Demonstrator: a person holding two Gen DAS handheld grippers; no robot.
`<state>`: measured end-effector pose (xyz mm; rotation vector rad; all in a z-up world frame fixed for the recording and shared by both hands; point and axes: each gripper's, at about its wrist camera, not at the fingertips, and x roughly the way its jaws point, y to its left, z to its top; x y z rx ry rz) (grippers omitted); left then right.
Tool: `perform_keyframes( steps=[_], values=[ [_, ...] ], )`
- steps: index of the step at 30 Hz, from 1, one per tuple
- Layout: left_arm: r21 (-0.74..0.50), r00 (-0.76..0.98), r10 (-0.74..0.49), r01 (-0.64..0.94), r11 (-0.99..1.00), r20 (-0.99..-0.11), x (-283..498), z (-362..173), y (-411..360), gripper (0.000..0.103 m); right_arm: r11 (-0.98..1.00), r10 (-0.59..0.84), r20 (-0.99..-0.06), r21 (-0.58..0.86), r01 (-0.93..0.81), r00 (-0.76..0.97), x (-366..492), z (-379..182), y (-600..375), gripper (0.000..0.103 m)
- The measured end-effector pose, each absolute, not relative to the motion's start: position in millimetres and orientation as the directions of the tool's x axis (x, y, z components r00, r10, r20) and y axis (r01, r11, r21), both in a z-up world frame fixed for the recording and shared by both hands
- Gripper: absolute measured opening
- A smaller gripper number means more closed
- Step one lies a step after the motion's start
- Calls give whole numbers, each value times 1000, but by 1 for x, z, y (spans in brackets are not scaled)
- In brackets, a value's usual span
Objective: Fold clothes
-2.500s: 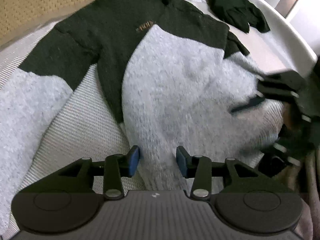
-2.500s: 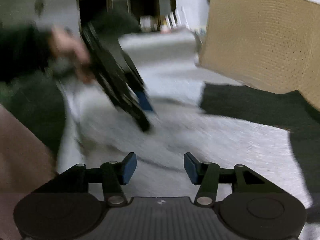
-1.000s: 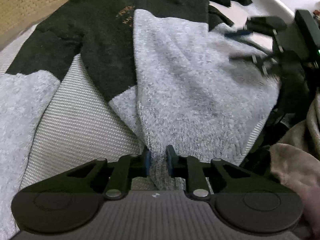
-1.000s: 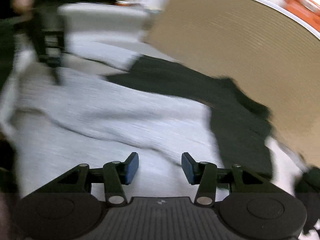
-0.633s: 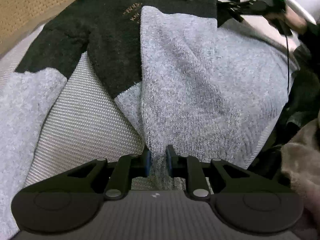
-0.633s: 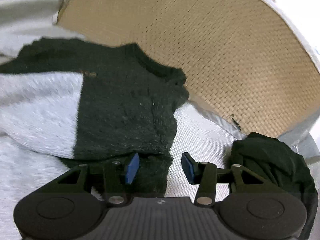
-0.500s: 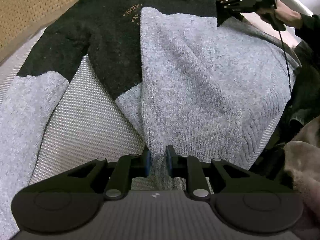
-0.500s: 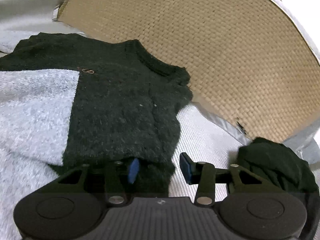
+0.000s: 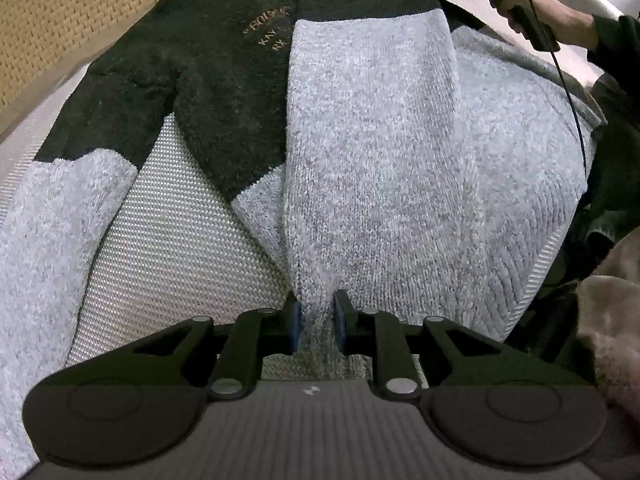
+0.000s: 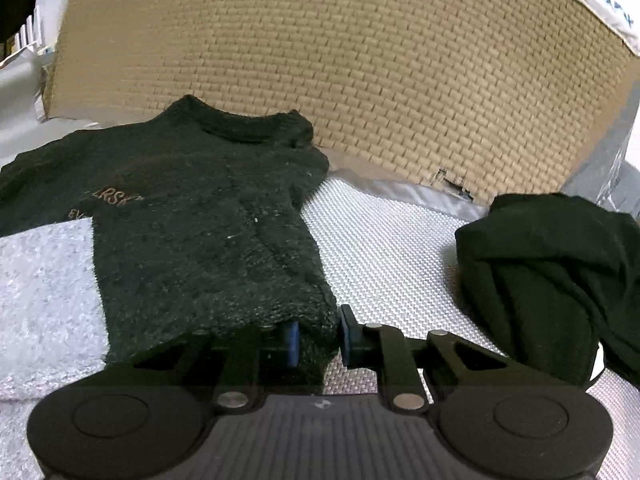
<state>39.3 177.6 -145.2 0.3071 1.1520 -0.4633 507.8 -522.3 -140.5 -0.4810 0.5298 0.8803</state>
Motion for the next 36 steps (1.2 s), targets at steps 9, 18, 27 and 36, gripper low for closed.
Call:
perform_keyframes(
  steps=[9,18,27,36],
  values=[
    [6,342,-190,498,867,-920,36,-147,182,24,568,581,-626,-146,-810,520,510,-136,-535,40],
    [17,345,-183,502,865,-921,38,-146,178,25,591,593,-589,-143,-794,549,485,-121,-565,40],
    [31,388,-185,489,872,-903,35,-141,181,29,542,666,-550,-107,-833,504,426,-118,-567,42],
    [3,552,-154,273,962,-820,31,-122,222,38,456,697,-572,-112,-883,433,356,-153,-539,44]
  ],
)
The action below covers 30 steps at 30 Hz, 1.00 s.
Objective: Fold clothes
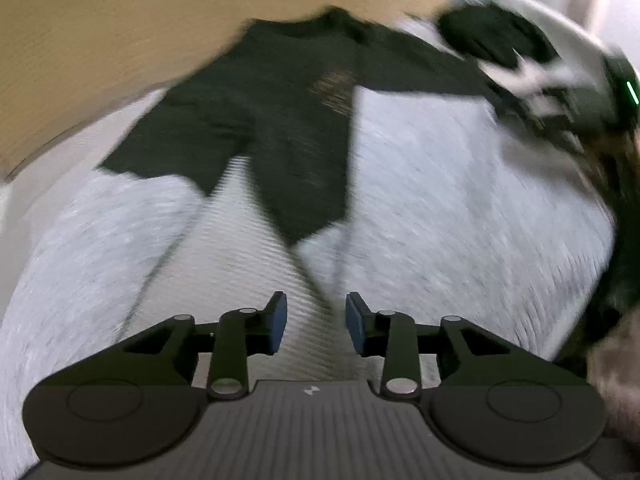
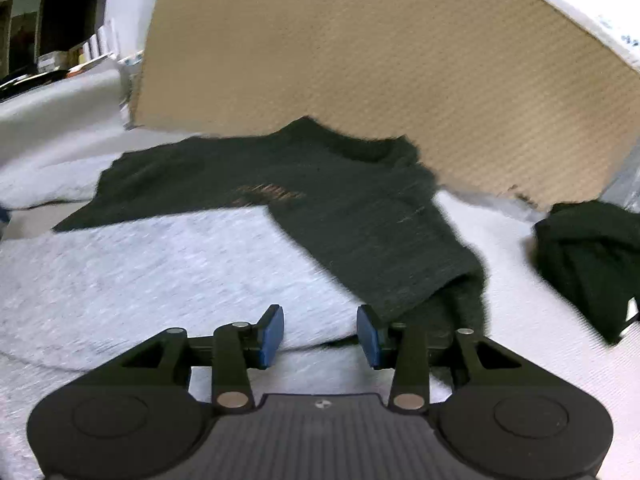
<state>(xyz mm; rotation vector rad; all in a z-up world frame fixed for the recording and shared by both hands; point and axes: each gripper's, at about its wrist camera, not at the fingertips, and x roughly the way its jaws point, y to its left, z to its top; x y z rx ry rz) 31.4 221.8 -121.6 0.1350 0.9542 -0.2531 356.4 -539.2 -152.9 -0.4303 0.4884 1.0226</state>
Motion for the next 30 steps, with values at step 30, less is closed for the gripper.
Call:
perform_keyframes(
  steps=[30],
  values=[
    [-402,585,360,-787,467,-727,-30,-157,428,62,428,675,-602,-152,-891,427,420,-151,-642,50]
  ],
)
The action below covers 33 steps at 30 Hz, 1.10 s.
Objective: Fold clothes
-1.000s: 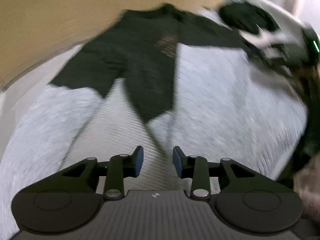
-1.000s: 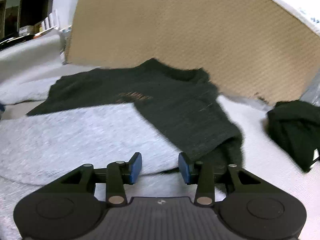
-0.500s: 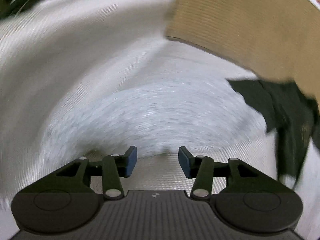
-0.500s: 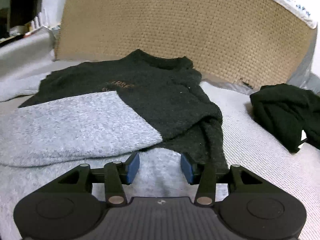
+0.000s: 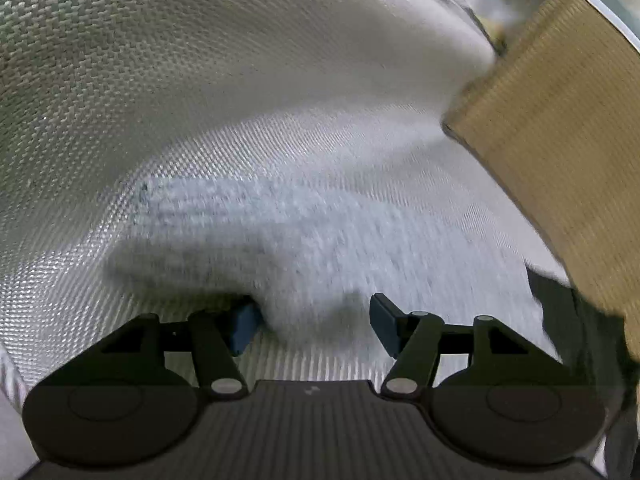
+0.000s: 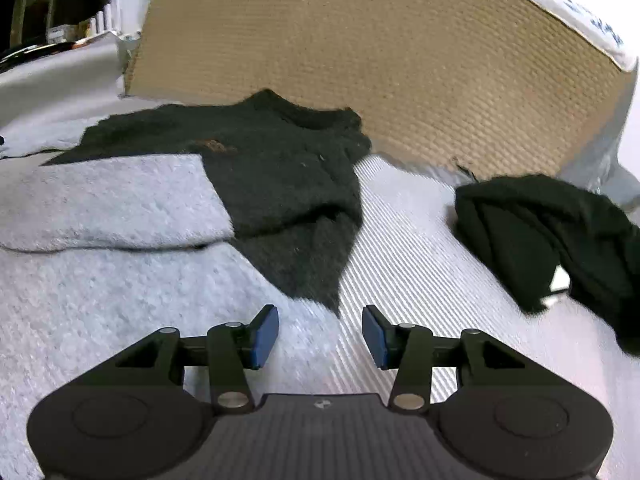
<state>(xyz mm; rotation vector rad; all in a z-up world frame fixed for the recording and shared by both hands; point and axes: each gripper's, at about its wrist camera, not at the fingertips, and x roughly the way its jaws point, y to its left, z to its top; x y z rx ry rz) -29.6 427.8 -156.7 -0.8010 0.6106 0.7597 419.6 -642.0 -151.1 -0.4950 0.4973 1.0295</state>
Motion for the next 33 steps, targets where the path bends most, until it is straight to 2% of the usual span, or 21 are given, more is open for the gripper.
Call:
perform_keyframes(
  steps=[1,2,3,5,7,9,17,20,26,33],
  values=[
    [-394,576,373,-796,460,-727,-26,-156,429,56,434,676,-610,-125,-892,414,425,-152,-643,50],
    [-383,570,377,-798,465,-730,-23,-155,430,34,437,675,-619,-102,-893,401,428,-154,-643,50],
    [-372,566,375,-797,475,-734,-20,-155,430,22,441,673,-621,-99,-892,402,429,-157,-642,50],
    [-355,562,379,-796,490,-735,-15,-152,429,14,450,671,-621,-93,-888,405,432,-162,-640,54],
    [-347,576,400,-786,512,-713,-14,-145,427,13,470,682,-597,-86,-878,423,433,-166,-641,69],
    [-334,595,420,-770,544,-686,-12,-134,425,13,491,687,-578,-78,-868,441,433,-173,-642,88],
    [-358,685,433,-698,620,-586,5,-63,417,12,518,688,-563,-59,-853,457,434,-182,-646,92],
    [-332,721,415,-649,685,-554,27,-38,401,12,528,680,-562,-68,-846,470,433,-184,-644,95],
    [-263,810,294,-470,843,-506,72,9,347,12,564,667,-576,-23,-825,472,440,-187,-646,103],
    [-117,865,142,-224,967,-480,116,37,272,12,569,668,-580,-7,-822,467,441,-187,-648,103]
  ],
)
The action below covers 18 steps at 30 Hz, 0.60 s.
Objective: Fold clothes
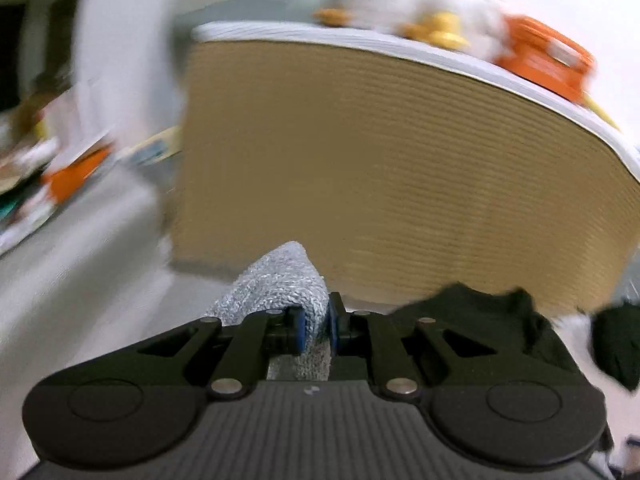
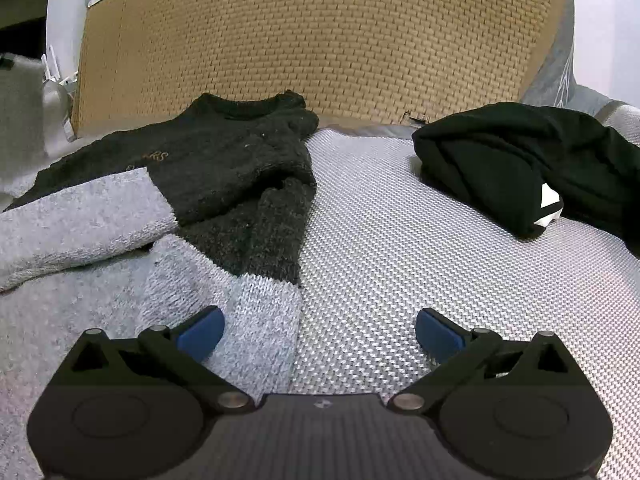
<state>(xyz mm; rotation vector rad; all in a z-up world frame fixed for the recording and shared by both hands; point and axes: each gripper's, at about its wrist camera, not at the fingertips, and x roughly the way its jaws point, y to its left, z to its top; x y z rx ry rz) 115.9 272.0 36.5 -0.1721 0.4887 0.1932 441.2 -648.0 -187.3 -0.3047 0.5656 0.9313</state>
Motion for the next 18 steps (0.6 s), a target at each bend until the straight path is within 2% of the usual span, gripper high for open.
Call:
perform_keyframes(
  steps=[8,13,18],
  values=[
    [-144,894,-39,-28,989,-446,146,43,198,12,570,666,-581,-7,-822,467,440,-187,-645,103],
    [-151,875,-139,76,986,-465,153,39,159,12,570,667,-580,-8,-822,468,439,-187,-645,103],
    [-134,816,-290,258,957,-500,135,28,103,12,570,666,-580,-8,-822,468,439,-187,-644,103]
  ],
)
